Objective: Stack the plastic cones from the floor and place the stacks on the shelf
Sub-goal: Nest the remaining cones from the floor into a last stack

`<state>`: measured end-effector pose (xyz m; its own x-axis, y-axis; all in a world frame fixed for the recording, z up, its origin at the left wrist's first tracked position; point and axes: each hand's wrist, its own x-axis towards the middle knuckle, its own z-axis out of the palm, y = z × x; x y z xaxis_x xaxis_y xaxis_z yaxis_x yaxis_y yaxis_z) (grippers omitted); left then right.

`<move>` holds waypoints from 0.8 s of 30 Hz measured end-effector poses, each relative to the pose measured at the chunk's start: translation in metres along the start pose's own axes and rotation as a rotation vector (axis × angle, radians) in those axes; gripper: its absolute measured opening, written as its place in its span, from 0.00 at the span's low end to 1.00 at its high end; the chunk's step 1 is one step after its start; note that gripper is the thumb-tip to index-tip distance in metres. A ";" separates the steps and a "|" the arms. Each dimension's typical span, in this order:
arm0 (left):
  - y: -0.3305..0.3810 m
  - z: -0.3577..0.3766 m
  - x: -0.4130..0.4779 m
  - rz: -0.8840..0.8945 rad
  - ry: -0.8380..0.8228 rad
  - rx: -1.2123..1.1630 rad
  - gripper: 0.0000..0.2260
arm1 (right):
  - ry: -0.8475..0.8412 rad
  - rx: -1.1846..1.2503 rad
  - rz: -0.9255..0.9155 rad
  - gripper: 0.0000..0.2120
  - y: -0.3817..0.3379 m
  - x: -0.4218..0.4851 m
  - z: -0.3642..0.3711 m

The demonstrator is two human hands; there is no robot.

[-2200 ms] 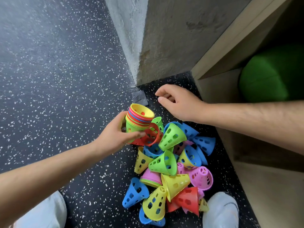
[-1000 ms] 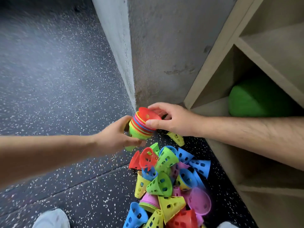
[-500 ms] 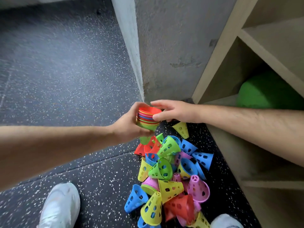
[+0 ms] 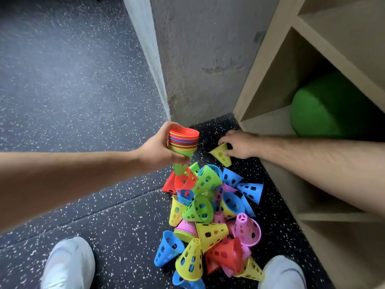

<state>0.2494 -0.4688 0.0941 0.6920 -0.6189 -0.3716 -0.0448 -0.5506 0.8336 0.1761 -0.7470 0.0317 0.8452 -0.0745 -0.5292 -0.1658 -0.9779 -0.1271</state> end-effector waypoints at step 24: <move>0.006 0.000 0.004 0.055 -0.210 0.017 0.59 | 0.484 0.547 -0.284 0.08 -0.076 -0.099 -0.059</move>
<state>0.2521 -0.4743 0.0978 0.5227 -0.7505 -0.4044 -0.0915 -0.5210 0.8486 0.1351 -0.6767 0.1429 0.9993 -0.0356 -0.0061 -0.0307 -0.7465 -0.6646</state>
